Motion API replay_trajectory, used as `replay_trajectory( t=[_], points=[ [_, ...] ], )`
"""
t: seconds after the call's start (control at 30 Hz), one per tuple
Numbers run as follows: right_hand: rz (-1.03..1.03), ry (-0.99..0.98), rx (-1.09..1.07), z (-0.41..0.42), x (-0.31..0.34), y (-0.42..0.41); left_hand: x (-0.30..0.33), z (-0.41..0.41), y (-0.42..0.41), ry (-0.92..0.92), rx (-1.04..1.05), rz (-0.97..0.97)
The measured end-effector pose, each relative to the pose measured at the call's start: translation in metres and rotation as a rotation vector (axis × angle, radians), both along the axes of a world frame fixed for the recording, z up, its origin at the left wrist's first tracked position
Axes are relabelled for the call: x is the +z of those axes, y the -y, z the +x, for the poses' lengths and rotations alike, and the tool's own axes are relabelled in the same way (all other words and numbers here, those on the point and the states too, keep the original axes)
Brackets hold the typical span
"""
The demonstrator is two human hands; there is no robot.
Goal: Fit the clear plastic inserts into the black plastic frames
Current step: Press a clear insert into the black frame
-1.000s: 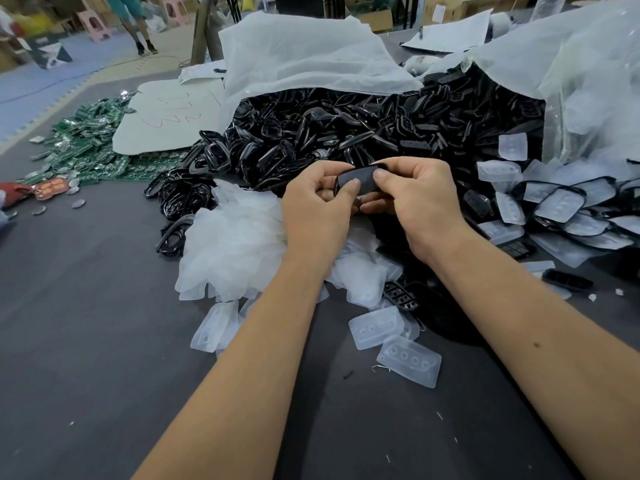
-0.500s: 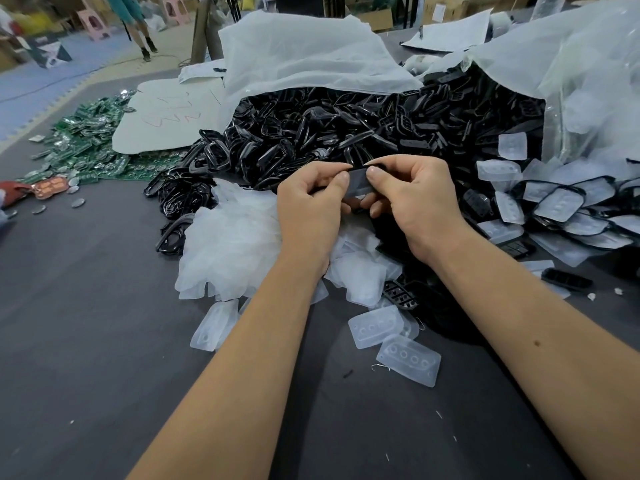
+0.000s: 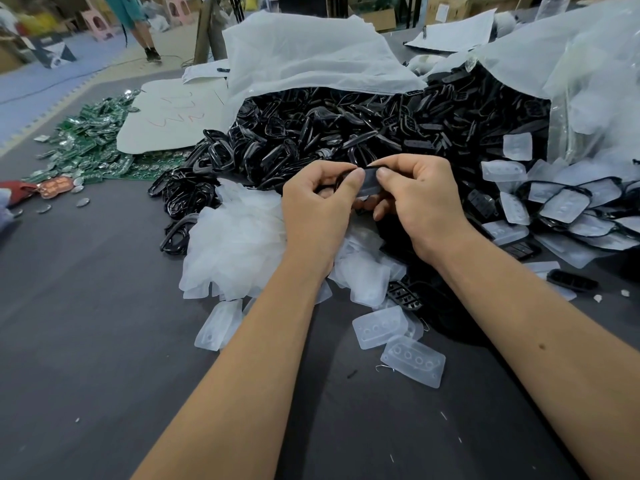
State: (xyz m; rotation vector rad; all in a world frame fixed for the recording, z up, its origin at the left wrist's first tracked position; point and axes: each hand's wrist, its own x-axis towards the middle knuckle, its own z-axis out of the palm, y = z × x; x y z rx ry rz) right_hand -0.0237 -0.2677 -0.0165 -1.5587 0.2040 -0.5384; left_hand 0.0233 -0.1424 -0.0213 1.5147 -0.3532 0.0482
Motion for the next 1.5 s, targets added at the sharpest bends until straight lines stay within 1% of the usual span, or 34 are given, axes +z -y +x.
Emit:
replay_trajectory(
  t=[0.33,0.5,0.73,1.0,1.17,1.23,1.3,1.4,1.5],
  points=[
    [0.038,-0.005,0.055,0.0008,0.0021,-0.0009,-0.0024,0.0045,0.0,-0.048,0.014,-0.028],
    [-0.086,-0.012,0.012,-0.0001,0.0002,-0.001,-0.0022,0.0038,0.0,-0.066,-0.001,-0.046],
    [-0.023,-0.024,0.0,0.0015,0.0008,-0.0001,0.0006,0.0022,-0.0027,-0.119,-0.057,-0.068],
    [-0.049,-0.02,0.01,0.0021,-0.0015,0.0019,0.0032,0.0013,-0.0017,-0.155,-0.027,-0.068],
    [-0.02,-0.017,0.036,0.0023,-0.0006,0.0029,0.004,0.0006,-0.0014,-0.174,-0.012,-0.087],
    [-0.002,-0.02,0.033,0.0026,-0.0003,0.0028,0.0045,-0.0005,-0.0011,-0.148,0.009,-0.081],
    [0.008,-0.024,0.009,0.0029,-0.0008,0.0019,0.004,-0.0019,0.0002,-0.07,0.092,-0.034],
    [0.02,-0.006,-0.048,0.0028,-0.0017,0.001,0.0013,-0.0035,0.0025,0.082,0.243,0.096],
    [-0.024,0.024,-0.081,0.0016,-0.0016,-0.0009,0.0009,-0.0042,0.0034,0.162,0.309,0.214]
  ],
)
